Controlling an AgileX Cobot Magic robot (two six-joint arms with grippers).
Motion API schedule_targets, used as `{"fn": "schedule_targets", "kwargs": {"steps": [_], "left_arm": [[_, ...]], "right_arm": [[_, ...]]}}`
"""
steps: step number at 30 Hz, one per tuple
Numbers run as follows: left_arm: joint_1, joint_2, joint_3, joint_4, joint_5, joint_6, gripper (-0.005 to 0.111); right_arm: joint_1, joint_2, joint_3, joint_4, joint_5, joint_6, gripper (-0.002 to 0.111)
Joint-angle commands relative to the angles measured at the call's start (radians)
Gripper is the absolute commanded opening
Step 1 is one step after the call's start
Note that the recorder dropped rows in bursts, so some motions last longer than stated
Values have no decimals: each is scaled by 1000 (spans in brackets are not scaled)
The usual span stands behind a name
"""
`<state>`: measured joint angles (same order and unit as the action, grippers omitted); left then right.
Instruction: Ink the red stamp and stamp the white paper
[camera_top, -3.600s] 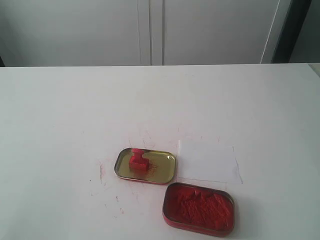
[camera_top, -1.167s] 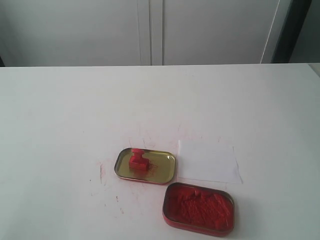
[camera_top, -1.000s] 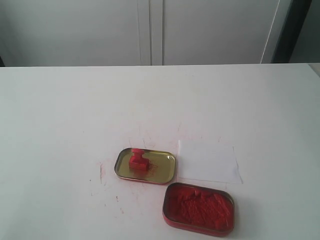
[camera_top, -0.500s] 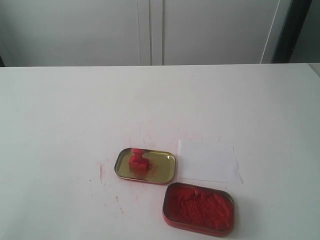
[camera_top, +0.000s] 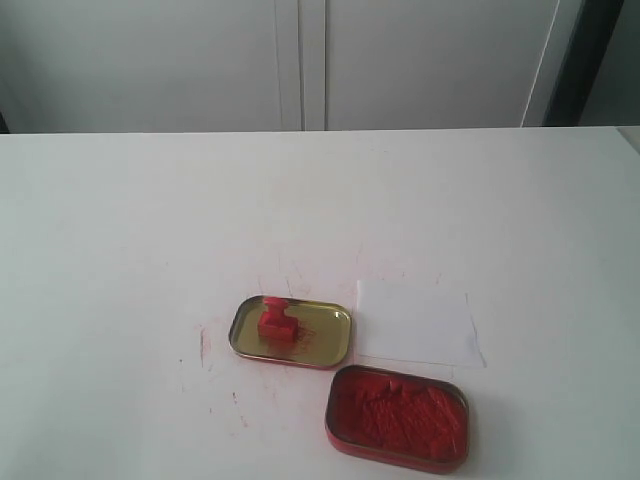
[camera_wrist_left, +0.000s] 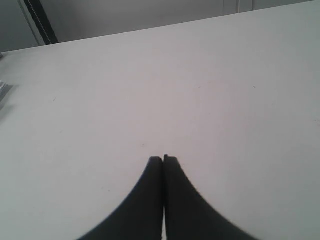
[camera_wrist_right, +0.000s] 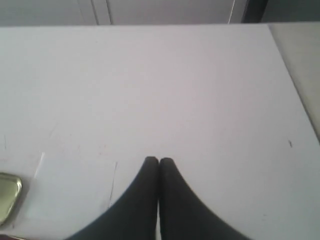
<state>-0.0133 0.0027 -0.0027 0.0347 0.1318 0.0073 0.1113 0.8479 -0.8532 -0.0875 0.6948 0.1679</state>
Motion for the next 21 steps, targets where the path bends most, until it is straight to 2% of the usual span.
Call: {"fn": "schedule_targets", "kwargs": {"steps": [1,16,21], "left_arm": [[2,-3,3,-3,0,1,0],[2,-3,3,-3,0,1,0],[2,-3,3,-3,0,1,0]], "right_arm": [[-2,140,-58,24,51,-49,0],[-2,462,-196,118,128,-182,0],[38,540,-241,165,146,-220,0]]}}
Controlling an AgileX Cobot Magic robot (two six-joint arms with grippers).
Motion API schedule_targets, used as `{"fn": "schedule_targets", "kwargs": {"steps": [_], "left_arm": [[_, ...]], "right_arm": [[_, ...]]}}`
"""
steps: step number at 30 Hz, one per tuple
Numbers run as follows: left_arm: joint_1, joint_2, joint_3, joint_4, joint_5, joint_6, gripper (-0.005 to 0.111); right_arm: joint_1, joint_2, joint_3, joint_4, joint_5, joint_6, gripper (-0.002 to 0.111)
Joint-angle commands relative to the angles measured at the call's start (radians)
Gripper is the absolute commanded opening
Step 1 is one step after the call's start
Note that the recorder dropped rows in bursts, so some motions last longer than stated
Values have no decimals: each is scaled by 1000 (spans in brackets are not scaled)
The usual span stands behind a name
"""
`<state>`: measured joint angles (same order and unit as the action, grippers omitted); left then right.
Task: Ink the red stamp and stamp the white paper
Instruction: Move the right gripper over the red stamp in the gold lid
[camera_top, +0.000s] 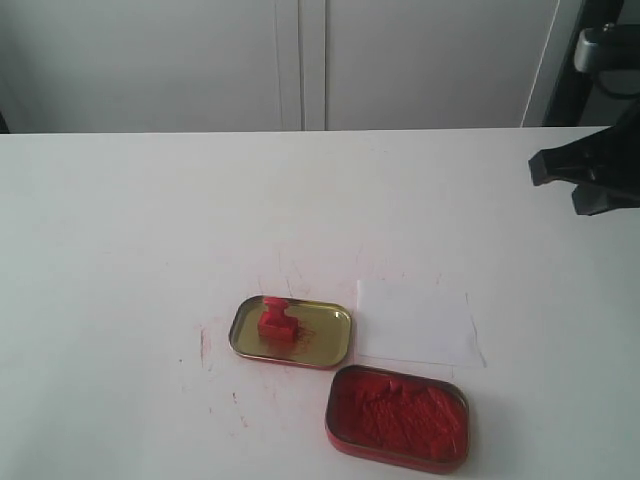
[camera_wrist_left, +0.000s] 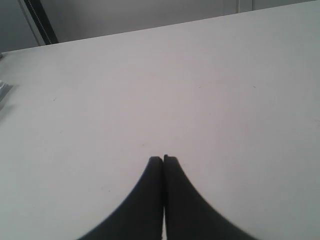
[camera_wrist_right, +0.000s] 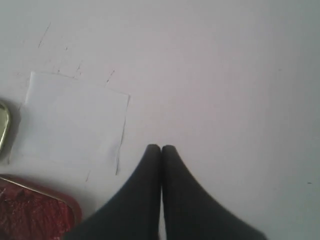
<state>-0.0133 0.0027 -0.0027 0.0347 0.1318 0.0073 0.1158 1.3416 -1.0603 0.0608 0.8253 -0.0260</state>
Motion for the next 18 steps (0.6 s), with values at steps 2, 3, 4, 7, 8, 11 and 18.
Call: {"fn": "schedule_targets", "kwargs": {"steps": [2,3,4,7,8,11,18], "left_arm": [[2,-3,3,-3,0,1,0],[2,-3,3,-3,0,1,0],[2,-3,3,-3,0,1,0],[2,-3,3,-3,0,1,0],[2,-3,3,-3,0,1,0],[2,-3,3,-3,0,1,0],[2,-3,3,-3,0,1,0]], "right_arm": [[63,75,-56,14,20,-26,0],[75,87,-68,14,20,-26,0],[91,101,-82,14,22,-26,0],[136,147,-123,14,39,-29,0],[151,160,-136,14,46,-41,0],[195,215,-183,14,79,-78,0],[300,327,-268,14,109,-103,0]]}}
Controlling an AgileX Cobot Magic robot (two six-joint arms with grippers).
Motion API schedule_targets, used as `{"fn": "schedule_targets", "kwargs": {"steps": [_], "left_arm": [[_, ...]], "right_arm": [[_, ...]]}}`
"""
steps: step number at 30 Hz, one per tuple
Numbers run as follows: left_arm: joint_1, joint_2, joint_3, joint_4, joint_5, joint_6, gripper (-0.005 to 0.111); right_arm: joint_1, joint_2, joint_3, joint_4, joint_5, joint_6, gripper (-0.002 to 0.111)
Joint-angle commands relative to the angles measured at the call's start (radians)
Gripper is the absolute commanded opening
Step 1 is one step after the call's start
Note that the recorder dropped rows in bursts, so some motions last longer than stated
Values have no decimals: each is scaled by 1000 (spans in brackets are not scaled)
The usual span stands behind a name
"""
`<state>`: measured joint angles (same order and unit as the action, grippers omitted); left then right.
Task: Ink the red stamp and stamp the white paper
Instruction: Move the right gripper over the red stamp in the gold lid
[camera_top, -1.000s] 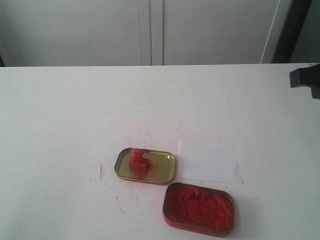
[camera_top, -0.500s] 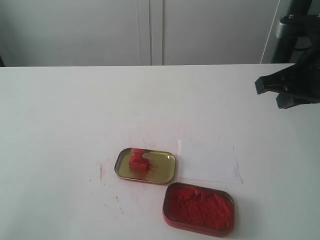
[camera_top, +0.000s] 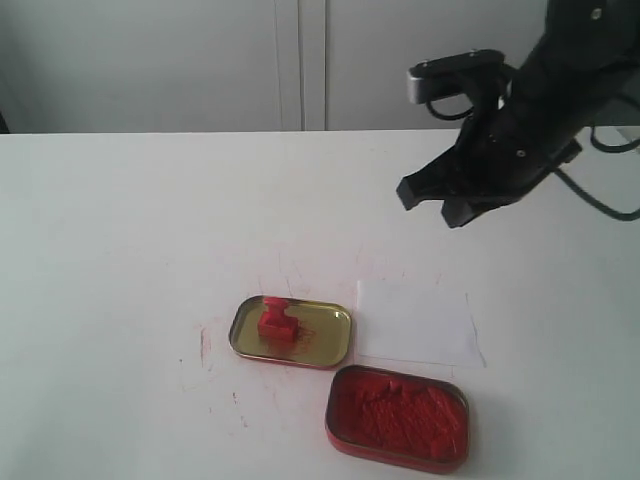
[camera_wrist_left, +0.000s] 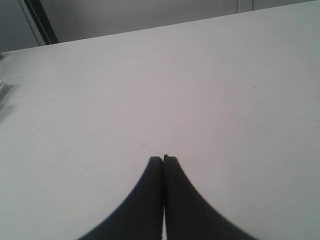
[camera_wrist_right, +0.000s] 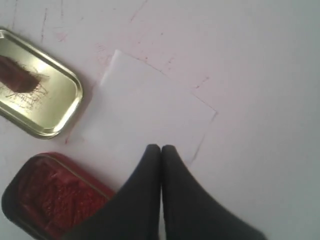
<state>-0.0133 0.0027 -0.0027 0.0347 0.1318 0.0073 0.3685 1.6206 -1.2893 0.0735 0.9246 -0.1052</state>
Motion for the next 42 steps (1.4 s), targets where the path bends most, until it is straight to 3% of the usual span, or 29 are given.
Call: {"fn": "schedule_targets", "kwargs": {"steps": [1,20,38,42], "left_arm": [[2,-3,3,-3,0,1,0],[2,-3,3,-3,0,1,0],[2,-3,3,-3,0,1,0],[2,-3,3,-3,0,1,0]], "right_arm": [[63,59,-45,2,5,-26,0],[299,275,-205,9,1,-171,0],[344,430,-375,86,57,-341,0],[345,454,-387,86,65,-376,16]]}}
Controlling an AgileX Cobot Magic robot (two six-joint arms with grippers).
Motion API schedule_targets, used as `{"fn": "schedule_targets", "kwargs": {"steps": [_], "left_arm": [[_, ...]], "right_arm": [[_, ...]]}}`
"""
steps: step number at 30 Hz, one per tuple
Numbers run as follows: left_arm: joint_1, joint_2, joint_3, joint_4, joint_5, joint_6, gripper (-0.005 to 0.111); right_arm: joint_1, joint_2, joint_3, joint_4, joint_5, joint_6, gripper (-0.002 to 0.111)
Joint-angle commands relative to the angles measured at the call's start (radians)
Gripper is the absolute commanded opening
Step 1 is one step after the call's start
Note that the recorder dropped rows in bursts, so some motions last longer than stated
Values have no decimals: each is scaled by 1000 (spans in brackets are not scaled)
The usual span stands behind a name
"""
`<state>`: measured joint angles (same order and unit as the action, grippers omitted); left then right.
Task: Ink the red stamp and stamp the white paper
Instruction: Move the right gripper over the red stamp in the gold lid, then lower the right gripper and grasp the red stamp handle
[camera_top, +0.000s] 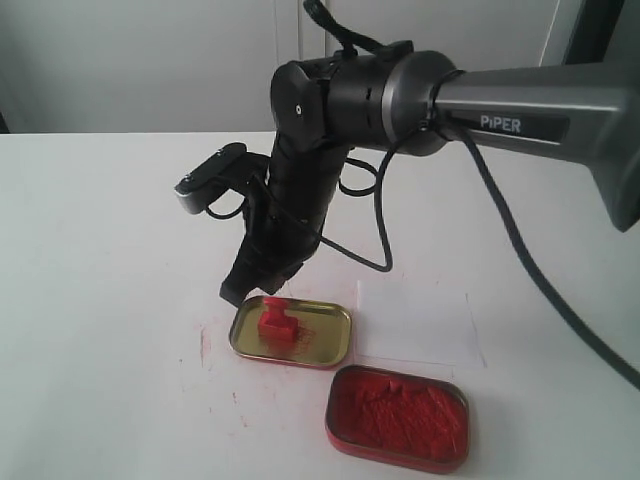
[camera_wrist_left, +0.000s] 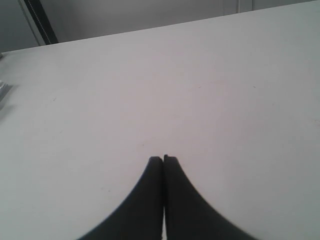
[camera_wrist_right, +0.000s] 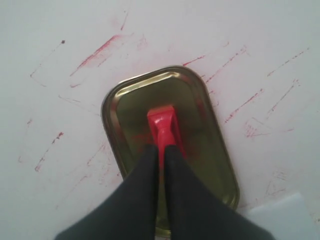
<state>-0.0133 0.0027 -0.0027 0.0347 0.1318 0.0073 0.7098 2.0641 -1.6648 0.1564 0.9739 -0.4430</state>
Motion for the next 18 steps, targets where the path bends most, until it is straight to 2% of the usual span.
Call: {"fn": "schedule_targets", "kwargs": {"steps": [1,6,18], "left_arm": [[2,-3,3,-3,0,1,0],[2,-3,3,-3,0,1,0],[2,-3,3,-3,0,1,0]], "right_arm": [[4,13,-12,3,16,-57,20],[10,22,-12,-2,12,-117,34],[10,49,-10,-18,-18,-122,35]]}}
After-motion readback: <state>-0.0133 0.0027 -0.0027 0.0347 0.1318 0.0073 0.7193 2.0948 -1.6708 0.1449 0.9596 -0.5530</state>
